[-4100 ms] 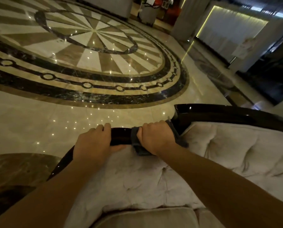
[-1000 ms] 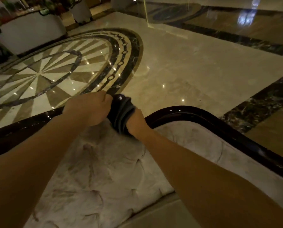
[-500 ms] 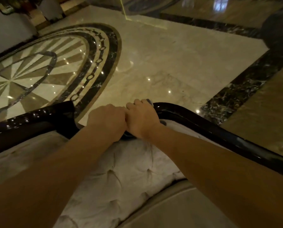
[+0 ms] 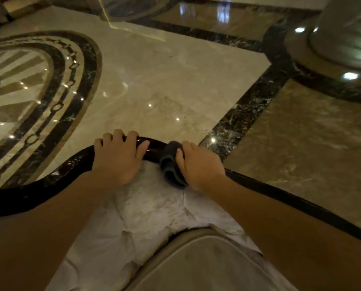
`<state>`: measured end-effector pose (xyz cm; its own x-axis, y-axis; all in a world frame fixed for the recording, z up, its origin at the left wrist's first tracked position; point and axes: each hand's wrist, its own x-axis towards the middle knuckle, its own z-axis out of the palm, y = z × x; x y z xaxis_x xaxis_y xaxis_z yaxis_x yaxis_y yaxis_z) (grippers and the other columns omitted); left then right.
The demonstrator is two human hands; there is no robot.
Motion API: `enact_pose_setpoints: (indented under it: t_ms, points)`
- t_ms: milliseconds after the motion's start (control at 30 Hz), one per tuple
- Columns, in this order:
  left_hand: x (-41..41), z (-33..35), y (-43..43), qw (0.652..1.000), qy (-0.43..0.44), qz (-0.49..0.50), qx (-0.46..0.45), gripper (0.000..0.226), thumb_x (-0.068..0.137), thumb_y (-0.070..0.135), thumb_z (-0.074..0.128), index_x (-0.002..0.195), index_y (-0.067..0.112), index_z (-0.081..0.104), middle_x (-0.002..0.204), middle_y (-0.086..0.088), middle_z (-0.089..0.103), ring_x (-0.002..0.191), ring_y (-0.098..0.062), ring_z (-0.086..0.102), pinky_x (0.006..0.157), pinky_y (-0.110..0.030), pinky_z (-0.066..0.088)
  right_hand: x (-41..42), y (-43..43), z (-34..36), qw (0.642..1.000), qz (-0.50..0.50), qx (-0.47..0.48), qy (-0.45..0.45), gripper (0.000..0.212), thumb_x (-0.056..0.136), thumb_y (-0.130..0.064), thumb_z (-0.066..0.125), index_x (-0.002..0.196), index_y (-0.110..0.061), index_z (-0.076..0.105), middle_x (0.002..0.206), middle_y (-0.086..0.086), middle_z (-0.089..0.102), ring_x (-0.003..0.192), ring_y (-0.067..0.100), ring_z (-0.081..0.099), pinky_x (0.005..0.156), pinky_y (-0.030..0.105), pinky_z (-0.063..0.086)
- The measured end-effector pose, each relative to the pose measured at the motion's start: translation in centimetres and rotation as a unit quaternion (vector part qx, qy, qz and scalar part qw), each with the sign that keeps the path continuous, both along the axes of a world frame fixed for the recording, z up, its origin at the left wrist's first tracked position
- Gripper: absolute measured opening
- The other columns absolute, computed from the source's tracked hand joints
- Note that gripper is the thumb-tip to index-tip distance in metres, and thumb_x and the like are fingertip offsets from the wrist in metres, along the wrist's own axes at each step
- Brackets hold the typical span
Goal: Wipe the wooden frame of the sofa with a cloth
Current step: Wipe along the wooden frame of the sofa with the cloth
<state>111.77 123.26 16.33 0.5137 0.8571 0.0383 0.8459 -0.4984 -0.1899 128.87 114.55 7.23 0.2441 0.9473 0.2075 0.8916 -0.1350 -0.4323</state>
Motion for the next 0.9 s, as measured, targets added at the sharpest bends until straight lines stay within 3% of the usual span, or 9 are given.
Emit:
enact_pose_setpoints:
  t_ms: [167, 267, 433, 567, 667, 767, 900]
  points:
    - [7.9, -2.4, -4.0, 0.979, 0.140, -0.140, -0.041, 0.065, 0.087, 0.051, 0.004, 0.121, 0.021, 0.050, 0.121, -0.012, 0.056, 0.110, -0.037, 0.049, 0.098, -0.052, 0.033, 5.9, -10.3, -1.9, 0.990, -0.069, -0.079, -0.098, 0.043, 0.095, -0.051, 0.012, 0.093, -0.024, 0.045, 0.083, -0.002, 0.062, 0.059, 0.020, 0.045, 0.051, 0.031, 0.031]
    - [12.2, -5.2, -8.8, 0.967, 0.131, -0.204, -0.081, 0.057, 0.093, 0.052, 0.010, 0.113, 0.018, 0.052, 0.116, -0.012, 0.059, 0.104, -0.036, 0.052, 0.094, -0.049, 0.036, 7.7, -14.6, -1.3, 0.981, -0.098, -0.114, -0.122, 0.040, 0.098, -0.051, 0.019, 0.095, -0.023, 0.048, 0.084, -0.001, 0.062, 0.059, 0.020, 0.047, 0.048, 0.031, 0.028]
    - [17.7, -7.6, -15.7, 0.953, 0.077, -0.258, -0.139, 0.042, 0.099, 0.044, 0.018, 0.110, 0.023, 0.052, 0.117, -0.006, 0.059, 0.108, -0.034, 0.054, 0.093, -0.048, 0.037, 10.2, -21.3, -0.1, 0.970, -0.162, -0.096, -0.157, 0.041, 0.096, -0.049, 0.028, 0.089, -0.021, 0.056, 0.078, 0.000, 0.065, 0.064, 0.022, 0.058, 0.053, 0.031, 0.028]
    - [19.9, -7.7, -18.7, 0.948, 0.051, -0.270, -0.160, 0.053, 0.093, 0.044, 0.009, 0.119, 0.025, 0.051, 0.120, -0.005, 0.058, 0.109, -0.033, 0.054, 0.092, -0.046, 0.041, 11.4, -27.3, -0.3, 0.971, -0.162, -0.085, -0.152, 0.043, 0.098, -0.052, 0.036, 0.111, -0.016, 0.056, 0.103, 0.006, 0.065, 0.091, 0.029, 0.058, 0.074, 0.042, 0.048]
    - [21.7, -7.3, -22.2, 0.939, 0.020, -0.297, -0.174, 0.064, 0.088, 0.045, 0.005, 0.118, 0.021, 0.056, 0.112, -0.012, 0.063, 0.099, -0.038, 0.058, 0.085, -0.046, 0.048, 12.3, -32.6, -0.7, 0.965, -0.177, -0.099, -0.166, 0.051, 0.099, -0.051, 0.042, 0.131, -0.012, 0.051, 0.122, 0.008, 0.062, 0.103, 0.032, 0.054, 0.082, 0.043, 0.045]
    - [23.3, -7.7, -26.2, 0.932, -0.006, -0.324, -0.162, 0.063, 0.091, 0.048, 0.007, 0.110, 0.022, 0.061, 0.110, -0.011, 0.066, 0.101, -0.040, 0.057, 0.089, -0.049, 0.045, 12.6, -37.2, -1.3, 0.957, -0.206, -0.115, -0.168, 0.053, 0.099, -0.047, 0.044, 0.139, -0.012, 0.045, 0.133, 0.008, 0.057, 0.109, 0.033, 0.049, 0.085, 0.045, 0.044]
    - [25.7, -8.3, -33.3, 0.918, 0.028, -0.372, -0.136, 0.043, 0.096, 0.043, 0.018, 0.104, 0.026, 0.057, 0.112, -0.006, 0.064, 0.106, -0.035, 0.054, 0.094, -0.051, 0.037, 12.6, -43.4, -2.2, 0.940, -0.247, -0.172, -0.161, 0.059, 0.097, -0.044, 0.036, 0.147, -0.013, 0.037, 0.146, 0.010, 0.048, 0.120, 0.036, 0.040, 0.092, 0.051, 0.039]
